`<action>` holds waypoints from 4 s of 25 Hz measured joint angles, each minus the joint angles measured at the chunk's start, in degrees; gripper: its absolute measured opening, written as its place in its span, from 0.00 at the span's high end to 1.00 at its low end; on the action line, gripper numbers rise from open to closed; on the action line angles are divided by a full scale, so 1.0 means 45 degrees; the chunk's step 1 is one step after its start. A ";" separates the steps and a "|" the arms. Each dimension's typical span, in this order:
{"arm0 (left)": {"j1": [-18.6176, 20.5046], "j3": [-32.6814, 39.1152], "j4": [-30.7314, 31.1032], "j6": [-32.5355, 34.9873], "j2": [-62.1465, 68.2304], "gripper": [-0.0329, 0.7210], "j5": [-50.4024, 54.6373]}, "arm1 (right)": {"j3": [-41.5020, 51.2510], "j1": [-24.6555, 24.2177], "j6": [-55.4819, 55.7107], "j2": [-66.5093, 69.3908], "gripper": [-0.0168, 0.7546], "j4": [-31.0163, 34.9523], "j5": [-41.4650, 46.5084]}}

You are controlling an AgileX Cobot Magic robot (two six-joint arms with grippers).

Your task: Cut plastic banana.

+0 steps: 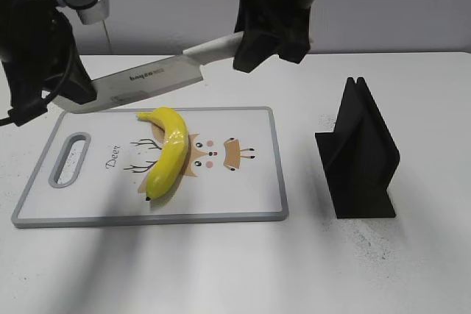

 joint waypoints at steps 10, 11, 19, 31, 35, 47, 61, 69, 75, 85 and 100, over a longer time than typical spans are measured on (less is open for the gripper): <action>-0.0069 -0.0329 0.0813 0.0232 0.0658 0.97 -0.1147 | -0.0105 0.0052 0.1348 0.1306 0.77 -0.2154 -0.0427; -0.0084 -0.0454 0.0798 0.0265 0.0846 0.97 -0.1185 | -0.0105 0.0052 0.1453 0.1467 0.77 -0.2409 -0.0443; -0.0123 -0.1202 0.0404 0.0366 0.2262 0.97 -0.1296 | -0.0105 0.0052 0.1773 0.2025 0.77 -0.3337 -0.0679; -0.0108 -0.1718 0.0189 0.0307 0.6281 0.96 -0.2116 | -0.0329 -0.0118 0.2428 0.5036 0.77 -0.3093 -0.0673; -0.0131 -0.1656 0.0277 0.0132 0.5937 0.96 -0.2130 | -0.0367 -0.0106 0.2478 0.4880 0.77 -0.3090 -0.0456; -0.0096 -0.1363 0.0332 -0.0113 0.3033 0.97 -0.1518 | -0.2053 0.0008 0.2536 0.3298 0.76 -0.3077 0.0890; 0.0021 -0.1363 0.0243 -0.0257 0.1474 0.93 -0.0692 | -0.2485 0.0045 0.2471 0.2684 0.75 -0.2843 0.1098; 0.0013 -0.1363 -0.0510 -0.0515 0.1463 0.16 -0.0902 | -0.2485 0.0045 0.2915 0.2684 0.77 -0.2626 0.1098; 0.0004 -0.1408 -0.0429 -0.0889 0.1092 0.11 -0.1204 | -0.2485 0.0045 0.3094 0.2684 0.77 -0.2663 0.1058; 0.0004 -0.2564 0.2174 -0.6997 -0.0569 0.13 -0.0873 | -0.2485 0.0045 0.6140 0.2631 0.77 -0.2818 0.1058; 0.1791 -0.2085 0.3816 -1.4169 -0.1615 0.17 0.3058 | -0.0956 0.0045 1.3537 0.0469 0.77 -0.3337 0.1042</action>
